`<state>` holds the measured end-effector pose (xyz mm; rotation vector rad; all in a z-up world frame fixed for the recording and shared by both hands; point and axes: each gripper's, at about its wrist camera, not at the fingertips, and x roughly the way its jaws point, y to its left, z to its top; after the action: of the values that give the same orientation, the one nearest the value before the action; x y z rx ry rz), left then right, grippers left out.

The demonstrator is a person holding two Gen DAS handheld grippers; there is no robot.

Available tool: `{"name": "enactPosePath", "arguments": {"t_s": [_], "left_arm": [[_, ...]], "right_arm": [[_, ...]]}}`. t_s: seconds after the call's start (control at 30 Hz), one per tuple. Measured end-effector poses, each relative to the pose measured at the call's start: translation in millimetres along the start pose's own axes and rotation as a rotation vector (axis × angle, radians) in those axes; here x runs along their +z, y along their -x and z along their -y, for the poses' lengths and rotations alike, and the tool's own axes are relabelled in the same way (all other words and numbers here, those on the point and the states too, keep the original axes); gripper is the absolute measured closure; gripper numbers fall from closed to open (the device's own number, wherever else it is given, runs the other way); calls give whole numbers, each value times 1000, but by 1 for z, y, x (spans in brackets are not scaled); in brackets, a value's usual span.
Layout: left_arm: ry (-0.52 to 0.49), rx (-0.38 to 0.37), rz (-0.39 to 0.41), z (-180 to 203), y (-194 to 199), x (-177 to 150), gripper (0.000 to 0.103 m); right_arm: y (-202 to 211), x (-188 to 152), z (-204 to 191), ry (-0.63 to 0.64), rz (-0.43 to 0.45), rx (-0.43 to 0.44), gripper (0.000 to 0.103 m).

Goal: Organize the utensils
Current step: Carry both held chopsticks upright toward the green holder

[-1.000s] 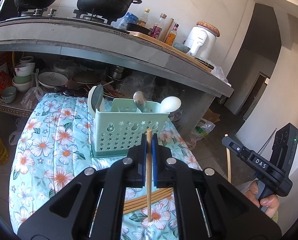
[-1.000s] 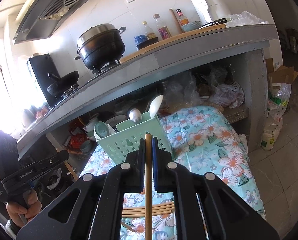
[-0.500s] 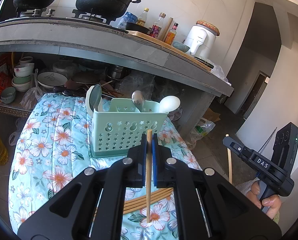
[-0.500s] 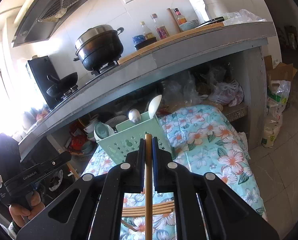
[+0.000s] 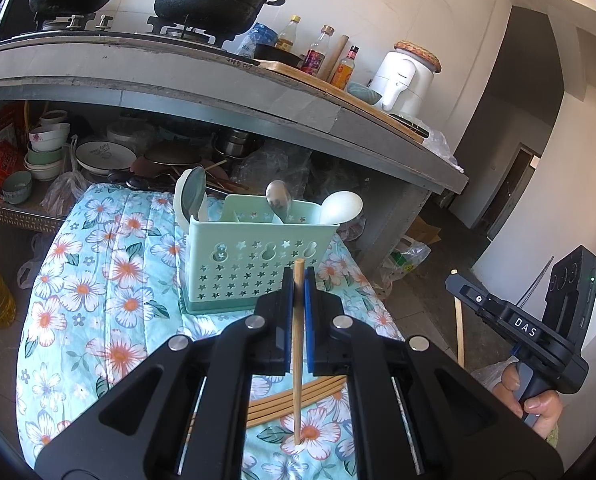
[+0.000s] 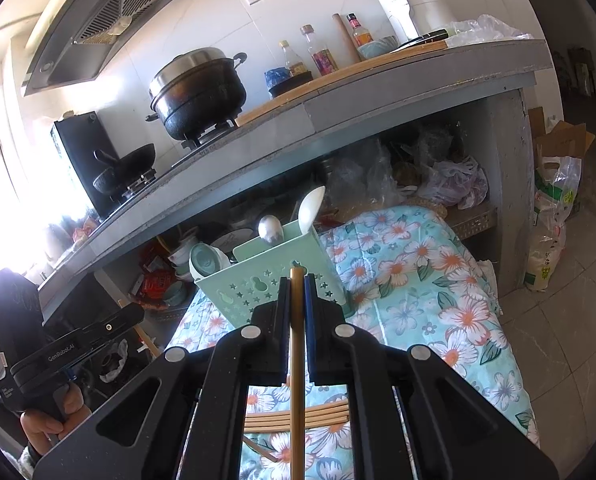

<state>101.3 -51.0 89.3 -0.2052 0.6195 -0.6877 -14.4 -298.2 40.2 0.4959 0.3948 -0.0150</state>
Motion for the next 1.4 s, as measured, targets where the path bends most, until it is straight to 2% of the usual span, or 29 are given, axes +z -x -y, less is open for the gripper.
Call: {"name": "enactPosePath", "arguments": {"t_s": [1.4], "left_arm": [[-1,0,-1,-1,-1,1,99]], "right_arm": [[-3,0,1,-29,-8,-11,96]]}}
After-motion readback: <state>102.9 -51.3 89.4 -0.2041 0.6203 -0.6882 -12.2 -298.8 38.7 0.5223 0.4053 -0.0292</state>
